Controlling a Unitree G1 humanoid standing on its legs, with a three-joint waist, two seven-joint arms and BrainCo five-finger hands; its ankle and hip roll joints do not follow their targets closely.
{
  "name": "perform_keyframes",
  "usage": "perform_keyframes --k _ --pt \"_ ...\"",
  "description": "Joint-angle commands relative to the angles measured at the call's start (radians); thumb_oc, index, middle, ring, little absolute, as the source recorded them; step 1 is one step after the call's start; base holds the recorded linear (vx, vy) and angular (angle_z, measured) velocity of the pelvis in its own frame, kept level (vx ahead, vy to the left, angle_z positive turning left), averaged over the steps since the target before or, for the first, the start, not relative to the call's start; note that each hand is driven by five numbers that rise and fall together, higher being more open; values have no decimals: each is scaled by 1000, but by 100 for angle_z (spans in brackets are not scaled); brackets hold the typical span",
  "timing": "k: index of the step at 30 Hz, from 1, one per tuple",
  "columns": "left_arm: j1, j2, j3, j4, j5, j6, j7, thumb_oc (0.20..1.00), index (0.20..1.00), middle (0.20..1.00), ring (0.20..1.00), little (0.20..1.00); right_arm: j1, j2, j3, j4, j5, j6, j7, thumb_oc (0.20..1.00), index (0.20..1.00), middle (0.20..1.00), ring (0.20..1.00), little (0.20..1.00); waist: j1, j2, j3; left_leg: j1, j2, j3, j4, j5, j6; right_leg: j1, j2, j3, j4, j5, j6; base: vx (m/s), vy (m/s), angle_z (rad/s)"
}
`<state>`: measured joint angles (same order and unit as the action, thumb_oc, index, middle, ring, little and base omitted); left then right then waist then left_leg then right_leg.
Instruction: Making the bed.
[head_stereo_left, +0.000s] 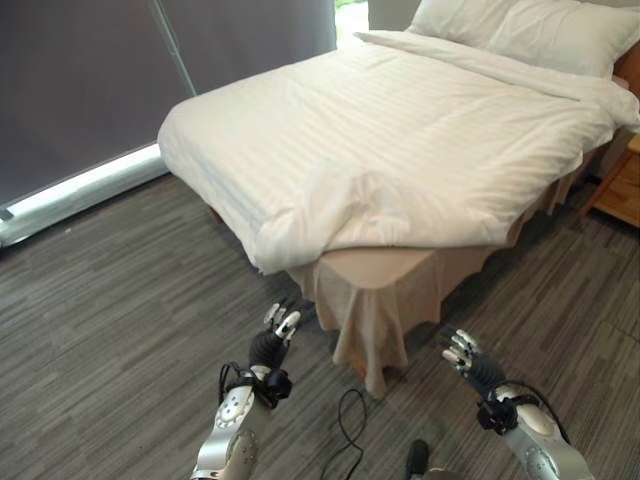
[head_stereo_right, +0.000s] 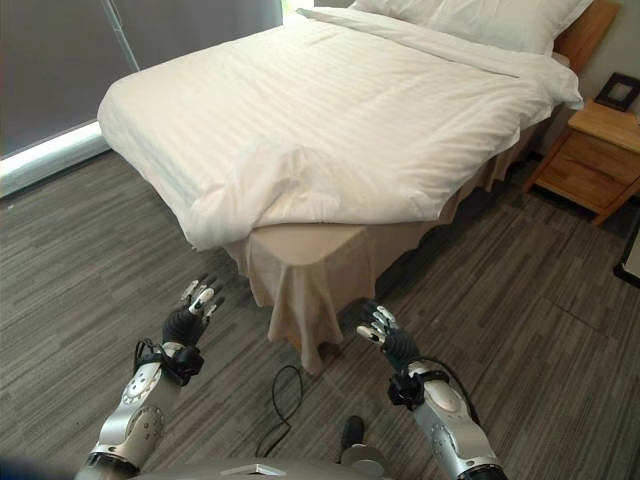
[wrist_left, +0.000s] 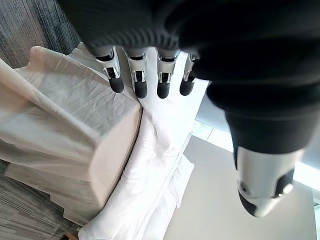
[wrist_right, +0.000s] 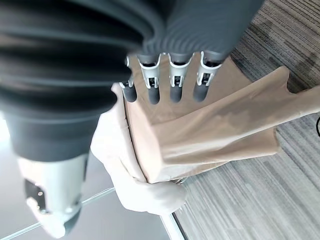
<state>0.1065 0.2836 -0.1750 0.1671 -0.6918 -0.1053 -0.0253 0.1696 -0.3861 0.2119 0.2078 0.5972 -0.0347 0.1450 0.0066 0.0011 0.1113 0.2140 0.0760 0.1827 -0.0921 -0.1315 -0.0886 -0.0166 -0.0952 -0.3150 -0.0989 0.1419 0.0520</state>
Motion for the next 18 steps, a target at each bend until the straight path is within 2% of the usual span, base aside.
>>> perform_keyframes --k 1,4,8,14,17,18 --pt "-126 87 -53 -39 20 -49 -52 1000 1000 1000 1000 1000 -64 59 -151 -2 68 -104 -74 1000 1000 1000 1000 1000 12 -59 28 -115 -51 -97 13 131 70 23 -71 176 80 -76 122 170 -279 12" --pt "-99 76 -54 -31 1 -43 -57 1000 1000 1000 1000 1000 -78 46 -155 9 56 -112 -72 1000 1000 1000 1000 1000 20 -55 25 -117 -43 -118 15 136 60 51 -59 151 67 -92 105 121 -179 34" --pt "-71 77 -45 -39 -10 -28 -45 1000 1000 1000 1000 1000 -85 41 -146 19 93 -108 -78 1000 1000 1000 1000 1000 38 -48 25 -121 -10 -171 7 153 33 88 -25 102 39 -117 78 74 -165 24" --pt "-76 91 -34 -58 -12 -34 -41 1000 1000 1000 1000 1000 -66 23 -126 14 83 -94 -57 1000 1000 1000 1000 1000 37 -34 30 -126 13 -205 9 166 13 95 -5 70 64 -152 54 45 -109 21" --pt "-104 94 -52 -57 -9 -31 -49 1000 1000 1000 1000 1000 -59 21 -131 10 121 -103 -58 1000 1000 1000 1000 1000 32 -40 74 -236 32 -212 261 222 -26 112 16 65 72 -174 18 -34 -170 41" --pt "-122 84 -63 -49 -12 -29 -47 1000 1000 1000 1000 1000 -65 12 -132 15 129 -110 -65 1000 1000 1000 1000 1000 42 -56 108 -317 20 -212 423 253 -11 130 8 64 72 -174 4 -27 -113 71"
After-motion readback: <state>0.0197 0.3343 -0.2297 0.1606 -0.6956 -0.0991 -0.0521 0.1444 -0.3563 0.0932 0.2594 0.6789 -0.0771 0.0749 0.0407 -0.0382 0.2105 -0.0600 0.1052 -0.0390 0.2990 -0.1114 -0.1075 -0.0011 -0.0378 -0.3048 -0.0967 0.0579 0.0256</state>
